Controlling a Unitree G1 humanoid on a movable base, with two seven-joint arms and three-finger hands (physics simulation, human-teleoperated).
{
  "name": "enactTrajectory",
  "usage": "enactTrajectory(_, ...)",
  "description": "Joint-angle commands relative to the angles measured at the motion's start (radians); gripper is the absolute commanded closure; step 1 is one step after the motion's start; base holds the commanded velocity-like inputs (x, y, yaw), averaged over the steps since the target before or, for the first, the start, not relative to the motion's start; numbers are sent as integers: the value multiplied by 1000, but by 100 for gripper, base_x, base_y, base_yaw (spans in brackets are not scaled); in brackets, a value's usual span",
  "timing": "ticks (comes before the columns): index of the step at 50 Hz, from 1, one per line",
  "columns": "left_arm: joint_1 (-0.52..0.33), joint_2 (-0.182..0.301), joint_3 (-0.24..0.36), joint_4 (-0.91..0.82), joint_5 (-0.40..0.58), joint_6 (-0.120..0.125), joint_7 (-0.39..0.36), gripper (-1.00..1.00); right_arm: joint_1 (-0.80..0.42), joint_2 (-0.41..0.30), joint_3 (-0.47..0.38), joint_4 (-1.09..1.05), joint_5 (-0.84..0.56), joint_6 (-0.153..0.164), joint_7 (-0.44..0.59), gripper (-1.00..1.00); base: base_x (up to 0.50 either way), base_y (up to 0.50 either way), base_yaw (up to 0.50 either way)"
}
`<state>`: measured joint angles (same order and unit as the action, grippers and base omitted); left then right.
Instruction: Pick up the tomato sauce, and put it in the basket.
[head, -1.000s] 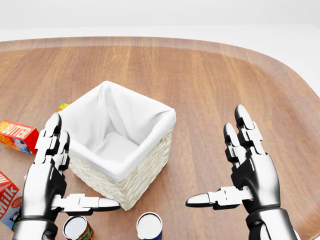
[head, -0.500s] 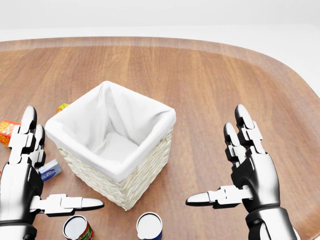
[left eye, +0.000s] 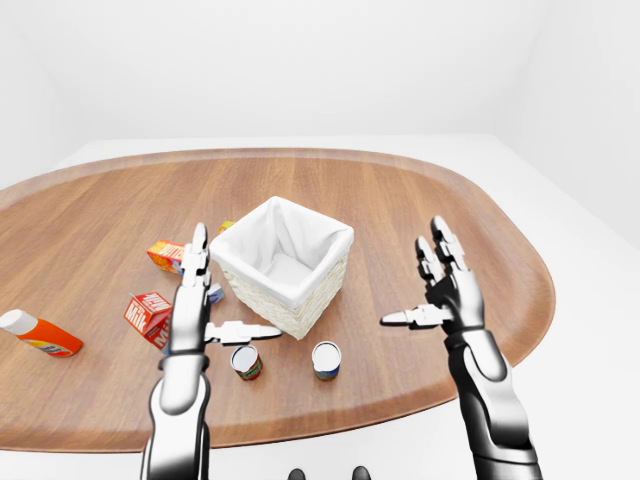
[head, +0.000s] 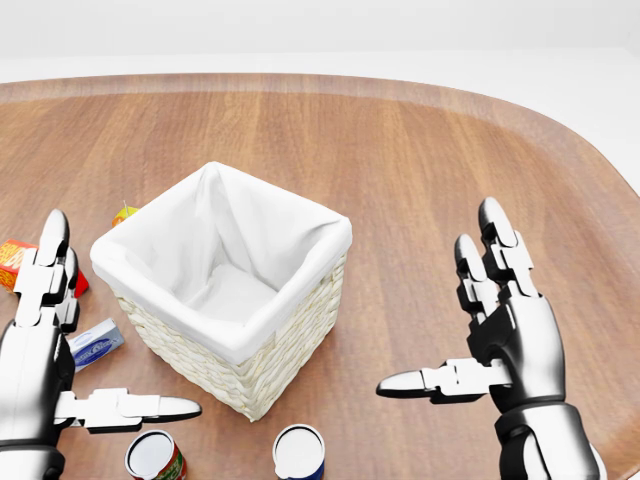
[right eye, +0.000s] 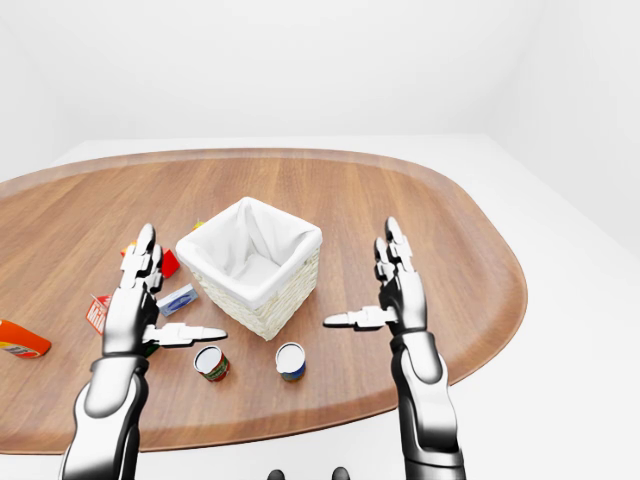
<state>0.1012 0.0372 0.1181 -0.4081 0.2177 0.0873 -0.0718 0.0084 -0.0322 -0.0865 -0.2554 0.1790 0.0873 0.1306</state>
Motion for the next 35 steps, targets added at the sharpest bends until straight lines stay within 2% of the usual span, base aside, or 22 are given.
enactTrajectory(1, -2, 8, 16, 11, 38, 0, -1, -100, -27, -6, -12, 17, 9, 0, -13, -100, 0, 0, 0)
enactTrajectory(15, 80, -8, 17, -26, 100, 0, -36, -100, -21, -5, -5, 26, 2, 0, -12, -100, 0, 0, 0)
enactTrajectory(22, 123, -18, -3, 27, 129, 0, -28, -100, -16, -4, -2, 24, -2, 0, -12, -100, 0, 0, 0)
enactTrajectory(35, 113, -18, -14, 48, 159, 0, -23, -100, -8, -1, 4, 27, -9, 0, -8, -100, 0, 0, 0)
